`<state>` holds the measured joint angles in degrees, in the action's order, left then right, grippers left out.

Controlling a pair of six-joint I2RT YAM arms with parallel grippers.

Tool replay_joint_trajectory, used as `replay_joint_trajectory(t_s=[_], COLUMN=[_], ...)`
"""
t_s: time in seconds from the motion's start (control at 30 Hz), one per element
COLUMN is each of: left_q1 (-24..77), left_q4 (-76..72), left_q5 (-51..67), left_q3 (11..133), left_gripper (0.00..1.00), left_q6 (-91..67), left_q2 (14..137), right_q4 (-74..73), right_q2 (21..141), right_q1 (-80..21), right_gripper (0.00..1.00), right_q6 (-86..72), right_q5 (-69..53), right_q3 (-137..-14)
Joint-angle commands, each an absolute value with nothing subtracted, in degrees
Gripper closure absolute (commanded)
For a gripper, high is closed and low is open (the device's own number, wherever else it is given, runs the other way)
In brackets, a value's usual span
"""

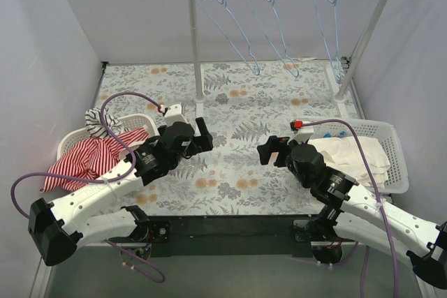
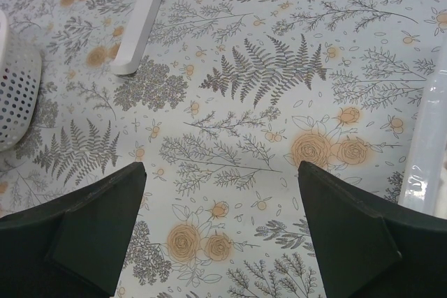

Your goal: Place the tank top on the hanger

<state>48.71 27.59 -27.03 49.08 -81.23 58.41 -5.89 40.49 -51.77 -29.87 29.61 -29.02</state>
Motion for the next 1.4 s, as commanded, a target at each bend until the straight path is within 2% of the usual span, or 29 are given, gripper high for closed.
replay_joint_trajectory(t_s=[0.0,0.33,0.5,0.63,0.73,0.77,0.8,0.9,1.07,1.2,1.37], left_q1=[48.8,48.8,48.8,48.2,42.3,39.1,31.6,23.8,19.3,15.9,14.3], left_q4=[30.7,35.8,42.4,55.9,59.6,59.2,58.0,52.4,48.8,40.3,35.9], left_q5=[-29.9,-33.0,-40.6,-49.4,-53.0,-52.3,-50.0,-44.2,-41.8,-36.4,-35.9], left_q3=[52.1,53.8,58.2,61.7,63.5,63.6,63.8,62.3,58.4,55.0,53.0], left_gripper=[0.02,0.02,0.02,0.02,0.06,0.1,0.12,0.17,0.21,0.26,0.3], left_q6=[-83.3,-88.1,-93.8,-103.2,-104.9,-103.6,-99.0,-92.2,-92.6,-88.8,-90.0], left_q2=[58.4,58.6,60.4,62.4,63.1,63.1,63.0,61.8,66.2,69.8,74.5], right_q4=[-4.3,-4.4,-4.8,-4.7,-4.8,-4.7,-4.4,-4.0,-3.0,-1.3,-0.7], right_q2=[39.8,38.8,39.3,41.2,43.3,44.4,44.9,46.9,49.2,50.2,51.8], right_q1=[-51.7,-51.7,-51.7,-51.7,-51.8,-51.8,-51.7,-51.7,-51.7,-51.7,-51.7], right_gripper=[0.01,0.02,0.04,0.06,0.07,0.08,0.08,0.11,0.12,0.12,0.13], right_q6=[-30.6,-30.8,-30.8,-30.1,-28.9,-28.8,-28.7,-28.0,-28.0,-27.8,-26.9], right_q5=[29.6,28.5,26.0,22.5,19.2,18.3,17.5,13.4,10.4,7.4,4.9], right_q3=[-28.6,-27.9,-28.0,-28.8,-30.1,-30.3,-30.8,-31.5,-31.3,-31.1,-31.6])
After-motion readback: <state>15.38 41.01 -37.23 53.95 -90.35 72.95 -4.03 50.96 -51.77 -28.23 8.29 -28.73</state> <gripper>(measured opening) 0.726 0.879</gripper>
